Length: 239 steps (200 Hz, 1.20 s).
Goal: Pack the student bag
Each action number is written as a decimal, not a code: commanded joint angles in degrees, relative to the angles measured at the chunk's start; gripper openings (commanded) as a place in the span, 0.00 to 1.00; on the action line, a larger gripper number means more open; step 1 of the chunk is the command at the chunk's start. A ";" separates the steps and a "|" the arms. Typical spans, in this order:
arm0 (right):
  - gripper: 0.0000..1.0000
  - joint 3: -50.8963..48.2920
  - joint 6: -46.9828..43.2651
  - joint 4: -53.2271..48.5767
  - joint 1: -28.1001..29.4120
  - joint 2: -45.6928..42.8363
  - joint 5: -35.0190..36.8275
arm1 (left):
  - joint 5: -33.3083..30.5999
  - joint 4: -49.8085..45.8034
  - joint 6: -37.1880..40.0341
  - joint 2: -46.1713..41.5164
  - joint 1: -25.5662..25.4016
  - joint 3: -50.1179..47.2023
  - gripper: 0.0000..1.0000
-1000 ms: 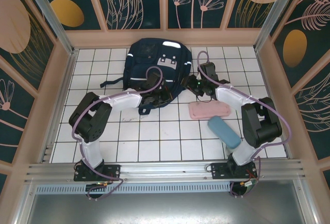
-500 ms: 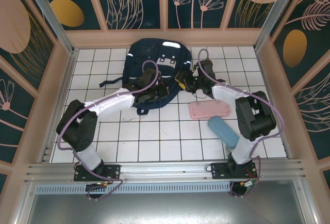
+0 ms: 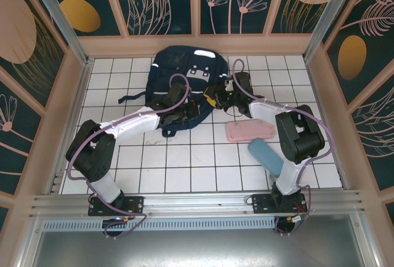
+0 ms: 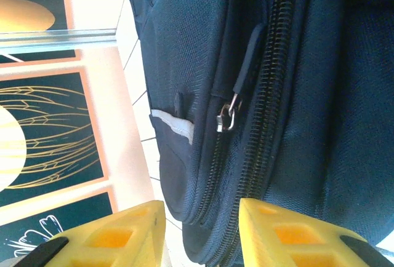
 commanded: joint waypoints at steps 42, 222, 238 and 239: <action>0.37 4.40 -1.19 -4.36 1.23 3.33 0.65 | 0.16 2.91 1.55 -2.64 0.23 -0.79 0.00; 0.46 5.78 6.52 2.91 1.50 8.82 -5.44 | 2.10 4.99 2.37 -3.36 0.25 -1.49 0.00; 0.46 5.53 8.86 8.50 1.50 9.51 -7.28 | 2.23 5.06 2.64 -3.28 0.24 -1.62 0.00; 0.46 5.52 9.13 8.87 1.45 9.56 -7.45 | 2.19 5.06 2.66 -3.28 0.23 -1.64 0.00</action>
